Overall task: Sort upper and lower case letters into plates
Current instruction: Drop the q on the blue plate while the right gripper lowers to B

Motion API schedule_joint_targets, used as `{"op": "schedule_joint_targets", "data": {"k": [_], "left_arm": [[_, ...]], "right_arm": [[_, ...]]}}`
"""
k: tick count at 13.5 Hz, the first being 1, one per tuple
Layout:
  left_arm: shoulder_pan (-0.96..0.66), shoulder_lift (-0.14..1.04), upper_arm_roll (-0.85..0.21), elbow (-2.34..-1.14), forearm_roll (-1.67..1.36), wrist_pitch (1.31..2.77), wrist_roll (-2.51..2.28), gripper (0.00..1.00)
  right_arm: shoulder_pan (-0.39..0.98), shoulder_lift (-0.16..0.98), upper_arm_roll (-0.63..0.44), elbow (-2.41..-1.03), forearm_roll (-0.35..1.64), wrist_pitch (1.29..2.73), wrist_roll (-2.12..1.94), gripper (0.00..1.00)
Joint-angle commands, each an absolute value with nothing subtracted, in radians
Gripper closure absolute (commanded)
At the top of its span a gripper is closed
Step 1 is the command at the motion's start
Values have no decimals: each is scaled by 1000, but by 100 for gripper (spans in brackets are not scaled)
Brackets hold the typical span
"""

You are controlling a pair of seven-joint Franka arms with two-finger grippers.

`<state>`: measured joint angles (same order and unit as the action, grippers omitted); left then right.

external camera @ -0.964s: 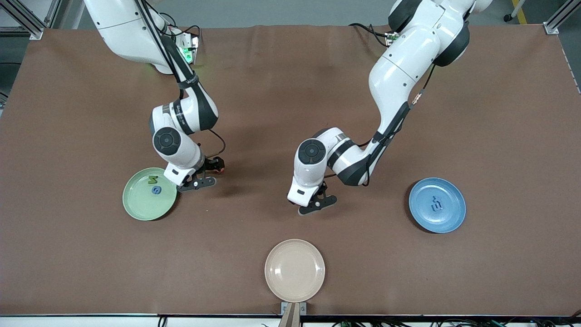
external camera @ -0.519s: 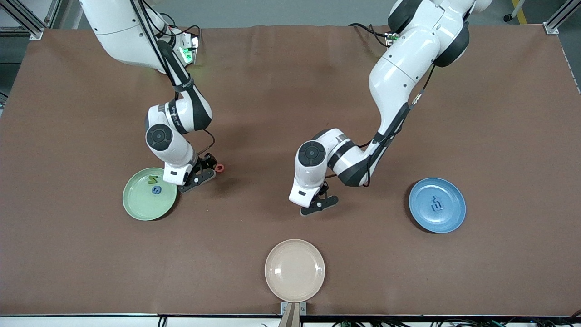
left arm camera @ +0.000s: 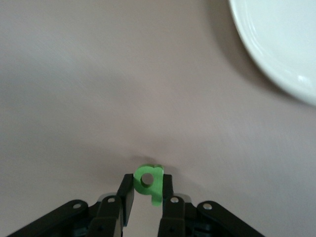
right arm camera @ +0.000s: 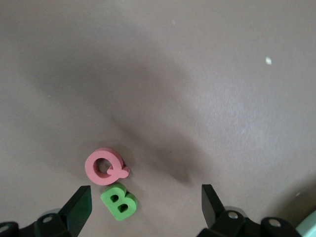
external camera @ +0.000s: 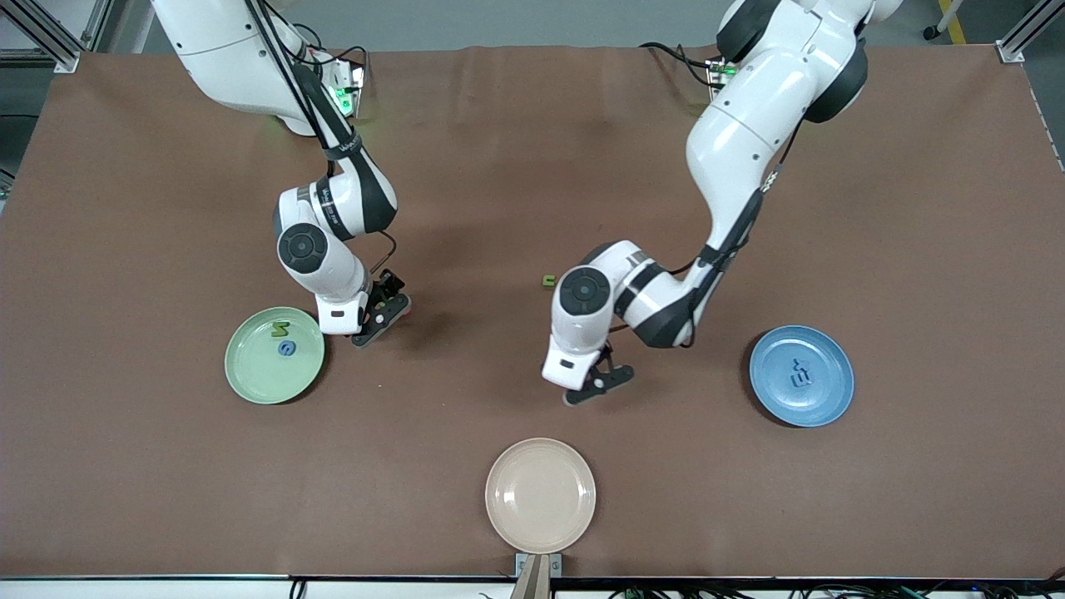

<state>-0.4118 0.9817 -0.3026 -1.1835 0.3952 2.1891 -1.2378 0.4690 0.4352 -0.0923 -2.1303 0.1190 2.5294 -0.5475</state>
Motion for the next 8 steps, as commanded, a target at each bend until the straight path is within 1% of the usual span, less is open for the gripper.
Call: {"op": "schedule_joint_targets", "data": {"k": [1,3,5,6,8], "left_arm": [[-289,788,-337,-1368,377,2105,-1192,94],[-177,639,-354,-1571,379,2124,-1102,94],[-62,515,-365,-1768,386,2190,-1004,94],[-4,465,-365,-1860,391,2245,-933,94],[139,417,-365,-2009,394,2398,-783,94]], "right_arm": [[462,397,-87,-2149,127,2516,-662,1],[456,399,-87,-2154,127,2514,-742,1],[454,406,-87,-2154,127,2510,-800,1],[454,407,-89,-2154,127,2508,-810,2],[456,411,-89,-2154,126,2511,-842,8]]}}
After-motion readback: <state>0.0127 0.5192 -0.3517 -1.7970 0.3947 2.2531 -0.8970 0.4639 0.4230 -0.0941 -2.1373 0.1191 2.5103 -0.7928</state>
